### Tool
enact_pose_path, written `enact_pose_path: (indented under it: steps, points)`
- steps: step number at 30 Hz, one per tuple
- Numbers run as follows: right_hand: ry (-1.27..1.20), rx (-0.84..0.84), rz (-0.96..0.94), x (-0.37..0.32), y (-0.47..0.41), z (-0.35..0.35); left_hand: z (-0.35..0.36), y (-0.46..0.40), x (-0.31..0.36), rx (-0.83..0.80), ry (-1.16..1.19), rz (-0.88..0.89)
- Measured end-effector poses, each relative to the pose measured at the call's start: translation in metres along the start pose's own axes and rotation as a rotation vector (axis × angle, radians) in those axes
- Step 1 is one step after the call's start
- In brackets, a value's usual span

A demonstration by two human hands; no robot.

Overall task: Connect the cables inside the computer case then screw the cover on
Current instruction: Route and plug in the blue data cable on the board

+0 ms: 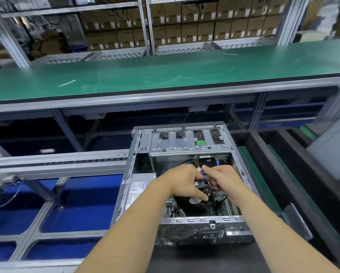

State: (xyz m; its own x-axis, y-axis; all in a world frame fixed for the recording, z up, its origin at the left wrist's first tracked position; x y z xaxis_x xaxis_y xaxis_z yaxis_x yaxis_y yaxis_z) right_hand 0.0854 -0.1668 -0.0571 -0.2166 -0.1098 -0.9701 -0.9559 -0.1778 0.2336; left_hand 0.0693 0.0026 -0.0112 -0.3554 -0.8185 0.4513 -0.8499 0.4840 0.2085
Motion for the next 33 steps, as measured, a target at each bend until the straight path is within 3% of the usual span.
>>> enact_pose_path:
  steps: [2, 6, 9, 11, 17, 24, 29, 33]
  points:
    - [0.140, -0.035, 0.046, 0.001, 0.000, -0.003, -0.011, -0.002, 0.009, -0.064, -0.118, 0.030]
    - [0.425, -0.142, 0.172, -0.002, 0.008, -0.006, -0.008, -0.007, 0.017, -0.285, -0.084, -0.082]
    - [0.528, -0.260, 0.303, -0.002, 0.015, -0.004, 0.008, -0.006, 0.013, -0.498, 0.145, -0.283]
    - [0.676, -0.274, 0.353, 0.002, 0.015, -0.003, 0.020, -0.007, 0.004, -0.551, 0.264, -0.335]
    - [0.826, -0.326, 0.471, 0.004, 0.011, -0.002, 0.039, -0.018, -0.007, -0.439, 0.136, -0.231]
    - [1.118, -0.481, 0.443, 0.014, 0.003, -0.001, 0.064, -0.014, 0.003, -0.170, -0.229, 0.081]
    - [1.274, -0.511, 0.402, 0.019, -0.009, -0.002, 0.058, -0.017, 0.002, 0.075, -0.349, 0.177]
    - [1.402, -0.601, 0.406, 0.018, -0.008, 0.000, 0.066, -0.024, -0.005, 0.073, -0.394, 0.132]
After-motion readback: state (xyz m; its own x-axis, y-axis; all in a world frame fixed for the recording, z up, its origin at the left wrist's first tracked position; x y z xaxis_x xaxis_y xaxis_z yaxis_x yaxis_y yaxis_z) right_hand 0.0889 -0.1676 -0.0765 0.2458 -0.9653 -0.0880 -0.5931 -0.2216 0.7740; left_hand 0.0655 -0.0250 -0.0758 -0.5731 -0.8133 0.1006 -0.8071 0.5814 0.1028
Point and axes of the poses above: each hand's wrist, its own y-axis away from the middle knuckle, its own z-axis out of the palm, x = y × z, the point moved 1 cm from there along -y, towards the middle knuckle, and after that the axes turned 6 degrees about -y, right-handed, at the moved point
